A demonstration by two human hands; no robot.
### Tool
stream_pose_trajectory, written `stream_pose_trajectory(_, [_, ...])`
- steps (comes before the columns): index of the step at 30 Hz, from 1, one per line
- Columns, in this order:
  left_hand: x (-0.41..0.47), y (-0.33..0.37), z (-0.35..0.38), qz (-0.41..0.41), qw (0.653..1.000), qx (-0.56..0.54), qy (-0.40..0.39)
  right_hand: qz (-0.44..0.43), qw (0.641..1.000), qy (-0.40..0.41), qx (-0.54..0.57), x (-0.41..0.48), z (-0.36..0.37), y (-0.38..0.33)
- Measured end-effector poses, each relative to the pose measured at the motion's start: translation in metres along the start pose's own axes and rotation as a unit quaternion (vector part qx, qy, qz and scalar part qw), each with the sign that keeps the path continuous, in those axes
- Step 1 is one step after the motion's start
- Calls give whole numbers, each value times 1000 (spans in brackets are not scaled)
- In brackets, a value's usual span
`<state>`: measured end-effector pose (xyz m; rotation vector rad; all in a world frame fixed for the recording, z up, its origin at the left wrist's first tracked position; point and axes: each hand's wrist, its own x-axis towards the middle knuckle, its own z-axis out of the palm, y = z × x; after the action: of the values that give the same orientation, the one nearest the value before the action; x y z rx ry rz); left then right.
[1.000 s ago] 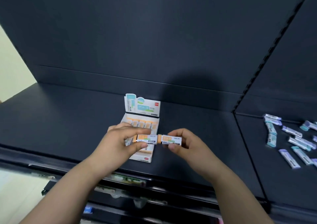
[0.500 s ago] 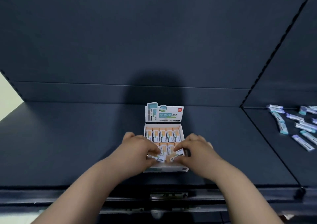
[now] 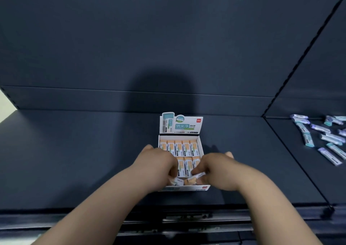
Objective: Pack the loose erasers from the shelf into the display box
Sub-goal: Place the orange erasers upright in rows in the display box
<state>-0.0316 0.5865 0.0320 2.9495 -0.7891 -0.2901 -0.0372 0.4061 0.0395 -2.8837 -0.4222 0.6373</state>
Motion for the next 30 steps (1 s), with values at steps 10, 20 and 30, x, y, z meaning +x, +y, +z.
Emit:
stream_pose_trajectory(10, [-1, -6, -10, 7, 997, -26, -74, 10, 999, 21, -28, 6, -4, -6])
stream_pose_trajectory(20, [0, -1, 1, -13, 999, 7, -31, 30, 995, 60, -73, 10, 6, -12])
stream_pose_trajectory(30, [-8, -8, -2, 17, 994, -86, 58, 40, 992, 119, -14, -1, 1, -10])
